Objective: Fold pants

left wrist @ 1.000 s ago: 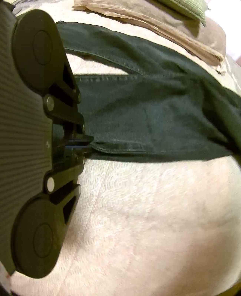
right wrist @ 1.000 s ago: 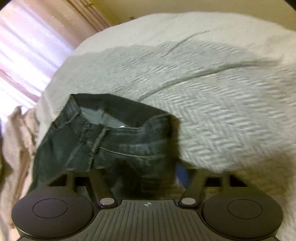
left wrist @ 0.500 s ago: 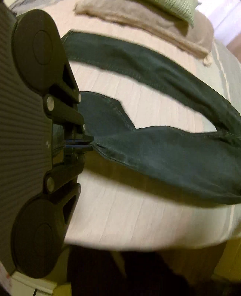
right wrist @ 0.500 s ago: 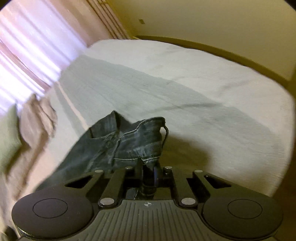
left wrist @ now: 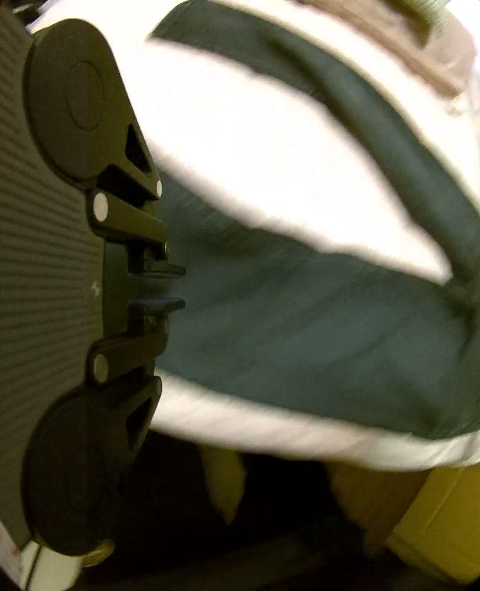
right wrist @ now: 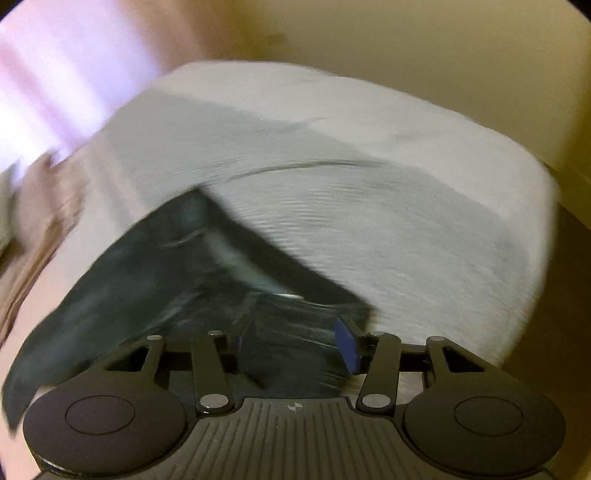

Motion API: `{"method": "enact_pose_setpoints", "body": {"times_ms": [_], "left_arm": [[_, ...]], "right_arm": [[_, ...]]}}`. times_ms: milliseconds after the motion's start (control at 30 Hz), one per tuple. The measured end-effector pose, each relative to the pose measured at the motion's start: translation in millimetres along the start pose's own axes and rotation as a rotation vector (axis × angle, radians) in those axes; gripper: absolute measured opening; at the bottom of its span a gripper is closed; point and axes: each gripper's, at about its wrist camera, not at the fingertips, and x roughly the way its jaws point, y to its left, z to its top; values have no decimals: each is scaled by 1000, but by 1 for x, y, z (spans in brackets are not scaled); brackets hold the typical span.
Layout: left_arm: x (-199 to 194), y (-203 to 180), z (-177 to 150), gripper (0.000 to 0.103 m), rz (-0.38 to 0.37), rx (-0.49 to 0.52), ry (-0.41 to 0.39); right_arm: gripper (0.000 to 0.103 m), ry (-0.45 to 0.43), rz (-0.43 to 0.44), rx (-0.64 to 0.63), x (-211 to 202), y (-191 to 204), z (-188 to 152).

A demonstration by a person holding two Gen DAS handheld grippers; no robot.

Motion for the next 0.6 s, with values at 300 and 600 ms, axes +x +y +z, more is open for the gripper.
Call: {"method": "enact_pose_setpoints", "body": {"times_ms": [300,600], "left_arm": [[58,67,230,32,11,54,-247],[195,46,456,48,-130,300,-308]], "right_arm": [[46,131,250,-445,117,51,28],[46,161,362,-660,218,51,39]]}}
